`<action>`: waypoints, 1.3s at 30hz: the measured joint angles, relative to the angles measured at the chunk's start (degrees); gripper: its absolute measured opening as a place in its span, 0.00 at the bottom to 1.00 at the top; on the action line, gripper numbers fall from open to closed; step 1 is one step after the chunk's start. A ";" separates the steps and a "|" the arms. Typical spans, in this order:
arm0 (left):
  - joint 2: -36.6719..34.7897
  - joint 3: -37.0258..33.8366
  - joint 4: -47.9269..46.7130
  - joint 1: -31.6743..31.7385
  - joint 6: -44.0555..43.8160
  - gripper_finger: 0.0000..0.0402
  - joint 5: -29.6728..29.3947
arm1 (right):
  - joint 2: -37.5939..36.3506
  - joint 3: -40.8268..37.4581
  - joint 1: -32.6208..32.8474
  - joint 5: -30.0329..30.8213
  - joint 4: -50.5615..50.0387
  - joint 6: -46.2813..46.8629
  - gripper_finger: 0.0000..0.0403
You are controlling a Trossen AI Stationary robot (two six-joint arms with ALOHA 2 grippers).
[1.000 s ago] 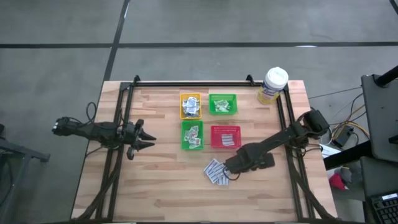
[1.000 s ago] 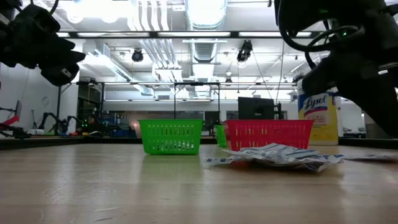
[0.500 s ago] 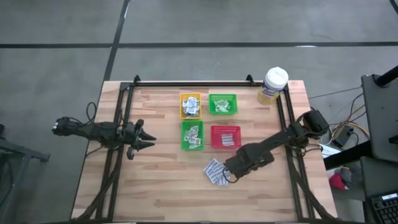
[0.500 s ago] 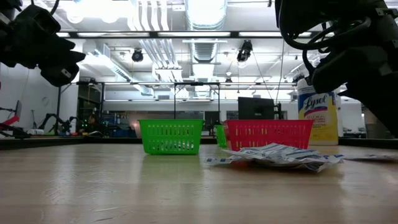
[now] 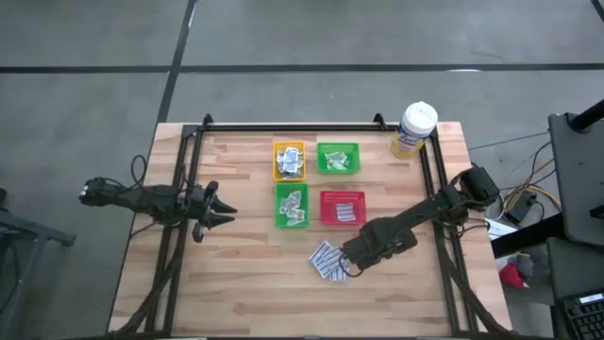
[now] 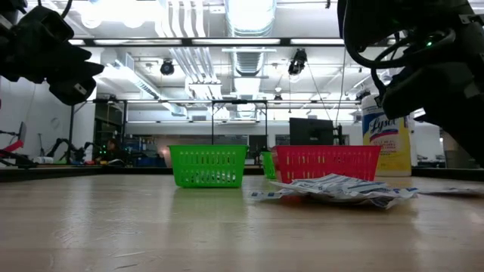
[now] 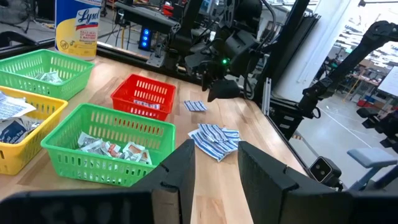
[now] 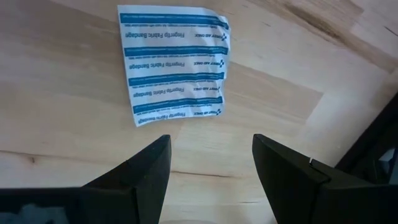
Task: Pick & Place First Aid Supplies
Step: Put the blue bandage pack into the red bin
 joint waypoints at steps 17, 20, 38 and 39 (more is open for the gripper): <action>-0.01 -0.02 0.28 0.01 -0.35 0.29 0.02 | -8.23 -11.79 0.00 0.42 16.48 6.86 0.56; -0.01 -0.02 0.28 -0.01 -0.52 0.29 0.02 | -11.14 -14.35 0.01 1.78 17.77 9.25 0.56; -0.02 -0.02 0.35 0.01 -0.76 0.29 0.02 | -12.54 -22.60 -0.09 0.98 27.96 16.87 0.49; -0.02 -0.02 0.35 0.01 -0.76 0.29 0.02 | -12.55 -22.60 -0.09 0.98 27.93 16.86 0.48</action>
